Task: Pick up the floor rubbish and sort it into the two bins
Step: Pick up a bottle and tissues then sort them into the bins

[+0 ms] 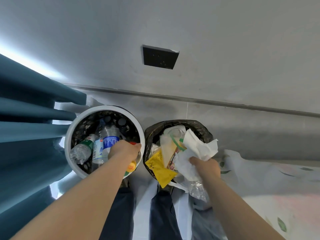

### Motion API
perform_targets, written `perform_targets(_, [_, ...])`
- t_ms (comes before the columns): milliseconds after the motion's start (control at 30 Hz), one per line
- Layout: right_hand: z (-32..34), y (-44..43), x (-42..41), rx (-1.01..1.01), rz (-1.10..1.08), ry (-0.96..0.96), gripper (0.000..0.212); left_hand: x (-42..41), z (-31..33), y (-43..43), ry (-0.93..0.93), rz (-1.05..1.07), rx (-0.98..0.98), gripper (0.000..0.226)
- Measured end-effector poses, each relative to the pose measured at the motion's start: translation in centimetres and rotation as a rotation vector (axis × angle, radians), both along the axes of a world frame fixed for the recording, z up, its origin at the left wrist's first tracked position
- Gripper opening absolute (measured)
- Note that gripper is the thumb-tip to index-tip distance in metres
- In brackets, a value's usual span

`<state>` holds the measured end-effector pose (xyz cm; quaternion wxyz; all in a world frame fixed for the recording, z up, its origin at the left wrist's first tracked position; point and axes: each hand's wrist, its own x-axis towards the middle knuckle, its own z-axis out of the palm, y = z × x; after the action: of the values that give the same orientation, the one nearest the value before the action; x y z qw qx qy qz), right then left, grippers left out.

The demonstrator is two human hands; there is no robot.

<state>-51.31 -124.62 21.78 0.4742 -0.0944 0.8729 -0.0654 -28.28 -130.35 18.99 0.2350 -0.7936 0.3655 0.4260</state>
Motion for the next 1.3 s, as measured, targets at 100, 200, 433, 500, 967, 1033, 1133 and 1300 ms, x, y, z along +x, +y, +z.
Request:
perform_targets(100, [-1.0, 0.1, -0.9, 0.034, -0.012, -0.015, 0.031, -0.2, -0.5, -0.3, -0.033, -0.043, 0.009, 0.048])
perform_targets(200, [-2.3, -0.3, -1.2, 0.083, 0.028, -0.053, 0.035, -0.2, -0.9, -0.6, -0.037, -0.064, 0.018, 0.049])
perform_targets(433, [-4.9, -0.4, -0.2, 0.111, 0.13, -0.165, 0.072, 0.0, -1.3, -0.8, -0.021, -0.12, 0.046, 0.051])
perform_targets(500, [-5.1, -0.2, -0.1, 0.156, 0.227, -0.075, 0.064, 0.0, -1.1, -0.9, 0.001, -0.085, 0.028, 0.048])
perform_targets(967, [-3.8, 1.3, 1.1, -0.106, 0.157, 0.004, 0.085, 1.4, 0.6, -0.5, -0.017, -0.119, -0.078, 0.043])
perform_targets(1033, [-2.5, 1.6, 0.9, -0.113, 0.223, 0.019, 0.077, 1.6, 1.4, -0.4, -0.017, -0.133, -0.083, 0.046])
perform_targets(1133, [-0.4, 2.0, 0.9, -0.115, 0.35, 0.044, 0.065, 1.7, 3.0, -0.1, -0.005, -0.151, -0.105, 0.044])
perform_targets(1300, [4.5, 1.5, 1.5, -0.09, 0.576, 0.072, 0.053, 1.9, 7.4, 0.2, 0.058, -0.174, -0.148, 0.039])
